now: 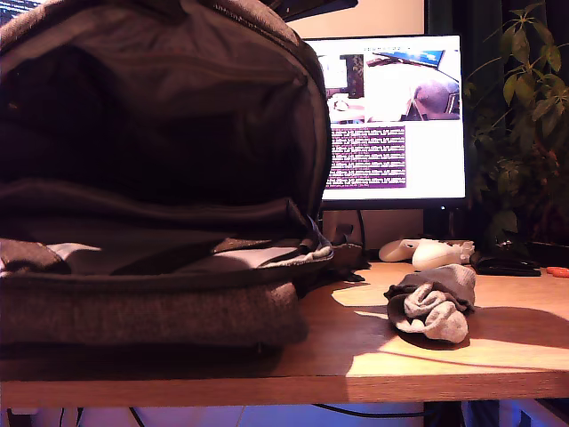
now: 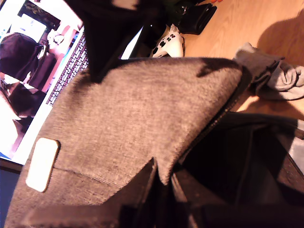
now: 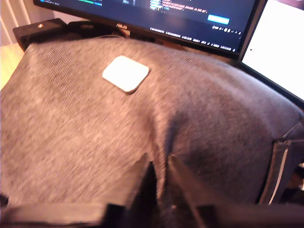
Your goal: Pack the pair of socks inside the grey Google backpack
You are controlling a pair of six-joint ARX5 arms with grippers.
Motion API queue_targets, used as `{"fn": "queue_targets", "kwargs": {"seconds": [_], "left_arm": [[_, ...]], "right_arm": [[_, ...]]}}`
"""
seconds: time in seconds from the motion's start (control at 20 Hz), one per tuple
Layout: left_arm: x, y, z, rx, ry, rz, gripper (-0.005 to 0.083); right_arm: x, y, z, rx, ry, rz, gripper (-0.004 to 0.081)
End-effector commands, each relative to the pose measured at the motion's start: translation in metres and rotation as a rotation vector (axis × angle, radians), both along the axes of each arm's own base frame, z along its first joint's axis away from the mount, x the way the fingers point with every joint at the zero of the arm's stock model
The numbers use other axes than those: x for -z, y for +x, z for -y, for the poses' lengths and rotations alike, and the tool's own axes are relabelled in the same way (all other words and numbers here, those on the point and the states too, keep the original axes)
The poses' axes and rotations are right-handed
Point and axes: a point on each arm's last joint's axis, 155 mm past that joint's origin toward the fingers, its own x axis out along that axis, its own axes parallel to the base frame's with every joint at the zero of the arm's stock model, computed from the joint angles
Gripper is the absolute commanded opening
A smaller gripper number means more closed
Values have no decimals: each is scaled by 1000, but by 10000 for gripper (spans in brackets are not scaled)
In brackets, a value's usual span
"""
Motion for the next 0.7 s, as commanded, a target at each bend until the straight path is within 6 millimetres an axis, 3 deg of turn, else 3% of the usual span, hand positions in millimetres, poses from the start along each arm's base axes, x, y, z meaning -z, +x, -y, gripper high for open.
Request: {"fn": "queue_targets", "kwargs": {"seconds": [0.0,0.1,0.4,0.65], "left_arm": [[-27,2,1,0,-64,33,-21],[-23,3,2,-1,-53,26,-21],[-23,3,2,-1,-53,26,-21],[-23,7,-3,-21,-59,22,-21]], "right_arm": [[1,-5,-1,-8,-9,-15,380],[7,-8,1,-10,-31,-33,502],[3,-16,7,-13,-34,-42,505],[-2,-27,34,22,-56,-77,504]]}}
